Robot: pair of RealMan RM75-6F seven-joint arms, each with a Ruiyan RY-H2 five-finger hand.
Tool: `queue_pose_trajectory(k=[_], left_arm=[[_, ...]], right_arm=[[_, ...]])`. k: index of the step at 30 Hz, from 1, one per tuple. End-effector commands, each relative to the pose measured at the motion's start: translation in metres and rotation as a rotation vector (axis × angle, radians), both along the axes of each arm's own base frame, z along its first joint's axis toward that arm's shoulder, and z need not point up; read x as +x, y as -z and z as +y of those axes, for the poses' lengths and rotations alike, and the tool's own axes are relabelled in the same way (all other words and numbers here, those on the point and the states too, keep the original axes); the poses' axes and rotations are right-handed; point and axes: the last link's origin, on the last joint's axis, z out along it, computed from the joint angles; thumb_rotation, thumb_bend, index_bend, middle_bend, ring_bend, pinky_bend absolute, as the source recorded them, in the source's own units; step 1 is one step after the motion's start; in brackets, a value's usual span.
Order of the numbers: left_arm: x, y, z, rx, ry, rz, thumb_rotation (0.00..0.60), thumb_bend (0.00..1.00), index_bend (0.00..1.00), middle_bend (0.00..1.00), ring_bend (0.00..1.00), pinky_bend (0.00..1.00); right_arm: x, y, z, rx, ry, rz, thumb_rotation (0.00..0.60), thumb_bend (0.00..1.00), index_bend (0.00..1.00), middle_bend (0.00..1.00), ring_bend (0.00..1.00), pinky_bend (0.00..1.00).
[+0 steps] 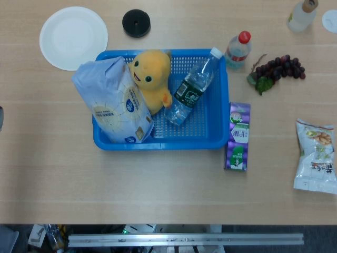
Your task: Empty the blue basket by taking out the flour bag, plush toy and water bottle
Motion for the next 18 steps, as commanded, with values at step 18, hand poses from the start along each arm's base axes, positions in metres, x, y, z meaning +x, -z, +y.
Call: queue_pose_trajectory(k=[18], left_arm=[[0.007, 0.001, 0.012, -0.07, 0.041, -0.036, 0.6, 0.46, 0.1, 0.14, 0.11, 0.25]], right_arm=[[0.018, -0.02, -0.015, -0.054, -0.07, -0.034, 0.6, 0.25, 0.24, 0.3, 0.22, 0.4]])
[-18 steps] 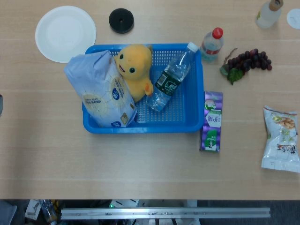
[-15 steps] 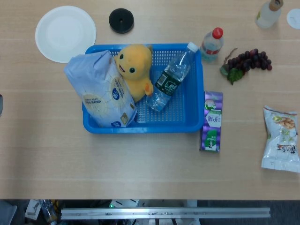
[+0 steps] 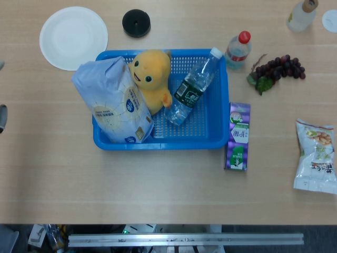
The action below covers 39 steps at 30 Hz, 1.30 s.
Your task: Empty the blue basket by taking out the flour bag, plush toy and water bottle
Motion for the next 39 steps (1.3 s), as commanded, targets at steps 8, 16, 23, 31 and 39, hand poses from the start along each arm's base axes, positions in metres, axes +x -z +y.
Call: queue_pose_trajectory(k=[8, 16, 23, 31, 39], left_arm=[[0.013, 0.006, 0.025, -0.144, 0.08, -0.025, 0.6, 0.38, 0.08, 0.12, 0.11, 0.23], [0.027, 0.024, 0.056, -0.316, 0.098, -0.012, 0.6, 0.32, 0.02, 0.07, 0.06, 0.2], [0.039, 0.037, 0.086, -0.408, 0.09, 0.026, 0.6, 0.25, 0.0, 0.0, 0.0, 0.16], [0.053, 0.049, 0.119, -0.485, 0.068, 0.05, 0.6, 0.22, 0.0, 0.0, 0.0, 0.14], [0.07, 0.059, 0.145, -0.567, 0.028, 0.06, 0.6, 0.22, 0.0, 0.0, 0.0, 0.14]], right_arm=[[0.02, -0.003, -0.018, 0.009, -0.044, 0.021, 0.6, 0.25, 0.24, 0.3, 0.22, 0.4], [0.021, 0.003, -0.02, 0.031, -0.033, 0.025, 0.6, 0.25, 0.24, 0.3, 0.22, 0.4], [0.02, 0.003, -0.019, 0.033, -0.029, 0.031, 0.6, 0.25, 0.24, 0.3, 0.22, 0.4], [0.017, 0.007, -0.019, 0.051, -0.022, 0.031, 0.6, 0.25, 0.24, 0.3, 0.22, 0.4], [0.012, 0.011, -0.02, 0.067, -0.008, 0.033, 0.6, 0.25, 0.24, 0.3, 0.22, 0.4]])
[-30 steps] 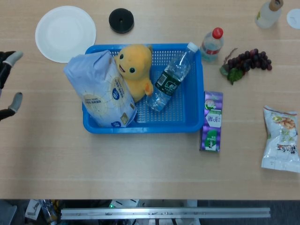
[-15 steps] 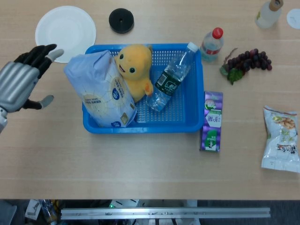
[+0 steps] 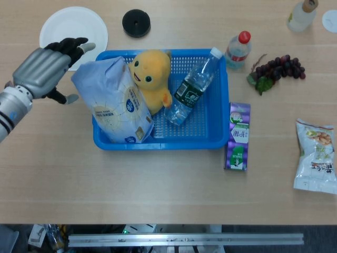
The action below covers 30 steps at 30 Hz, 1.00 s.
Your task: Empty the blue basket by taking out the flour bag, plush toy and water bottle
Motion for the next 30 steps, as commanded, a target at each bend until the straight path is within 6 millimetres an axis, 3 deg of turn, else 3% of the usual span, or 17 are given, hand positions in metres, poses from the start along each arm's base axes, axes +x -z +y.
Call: queue_pose_trajectory(k=[1, 16, 18, 22, 30], left_arm=[[0.011, 0.004, 0.013, -0.043, -0.024, 0.005, 0.6, 0.22, 0.0, 0.0, 0.0, 0.14], [0.034, 0.027, 0.03, -0.173, -0.089, -0.039, 0.6, 0.21, 0.0, 0.0, 0.0, 0.15], [0.035, 0.028, 0.031, -0.162, -0.087, -0.067, 0.6, 0.21, 0.02, 0.0, 0.02, 0.2], [0.032, 0.03, 0.031, -0.168, -0.101, -0.089, 0.6, 0.21, 0.14, 0.07, 0.15, 0.35], [0.026, 0.031, 0.033, -0.149, -0.12, -0.158, 0.6, 0.21, 0.42, 0.37, 0.46, 0.59]], right_arm=[[-0.001, 0.001, 0.0, 0.002, 0.005, -0.001, 0.6, 0.25, 0.24, 0.3, 0.22, 0.4], [-0.012, -0.001, 0.003, -0.007, 0.034, -0.007, 0.6, 0.25, 0.24, 0.3, 0.22, 0.4], [-0.013, -0.002, 0.003, -0.012, 0.036, -0.009, 0.6, 0.25, 0.24, 0.3, 0.22, 0.4], [-0.016, -0.003, 0.003, -0.021, 0.042, -0.01, 0.6, 0.25, 0.24, 0.3, 0.22, 0.4], [-0.017, -0.004, 0.003, -0.029, 0.045, -0.016, 0.6, 0.25, 0.24, 0.3, 0.22, 0.4]])
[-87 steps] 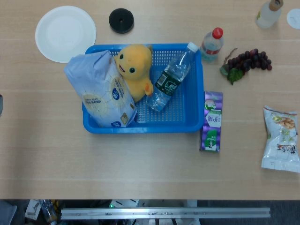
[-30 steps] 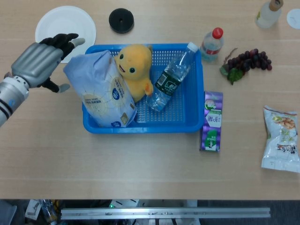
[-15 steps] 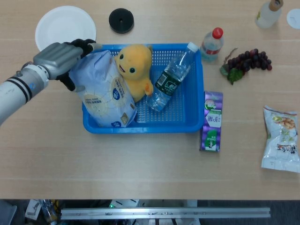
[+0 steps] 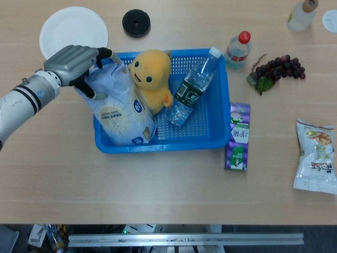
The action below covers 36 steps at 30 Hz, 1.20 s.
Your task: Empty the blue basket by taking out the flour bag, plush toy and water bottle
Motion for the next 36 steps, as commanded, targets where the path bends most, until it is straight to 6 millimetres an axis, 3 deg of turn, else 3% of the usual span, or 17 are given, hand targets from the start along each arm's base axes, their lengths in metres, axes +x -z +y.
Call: queue_pose_trajectory(k=[1, 9, 25, 36], left_arm=[[-0.003, -0.001, 0.001, 0.017, -0.01, -0.03, 0.6, 0.21, 0.43, 0.39, 0.48, 0.61], [-0.008, -0.022, -0.002, 0.061, -0.041, -0.099, 0.6, 0.22, 0.49, 0.46, 0.54, 0.67], [-0.025, -0.089, -0.005, 0.272, -0.08, -0.342, 0.6, 0.22, 0.49, 0.46, 0.54, 0.68], [-0.054, -0.113, 0.004, 0.397, -0.143, -0.309, 0.6, 0.22, 0.48, 0.46, 0.53, 0.68]], right_arm=[[0.0, -0.001, 0.0, -0.004, 0.0, -0.002, 0.6, 0.25, 0.24, 0.3, 0.22, 0.4], [0.001, -0.001, 0.0, -0.009, -0.006, -0.008, 0.6, 0.25, 0.24, 0.3, 0.22, 0.4], [0.007, 0.005, 0.0, 0.005, -0.02, -0.009, 0.6, 0.25, 0.24, 0.3, 0.22, 0.4], [0.009, 0.007, 0.002, 0.008, -0.018, -0.007, 0.6, 0.25, 0.24, 0.3, 0.22, 0.4]])
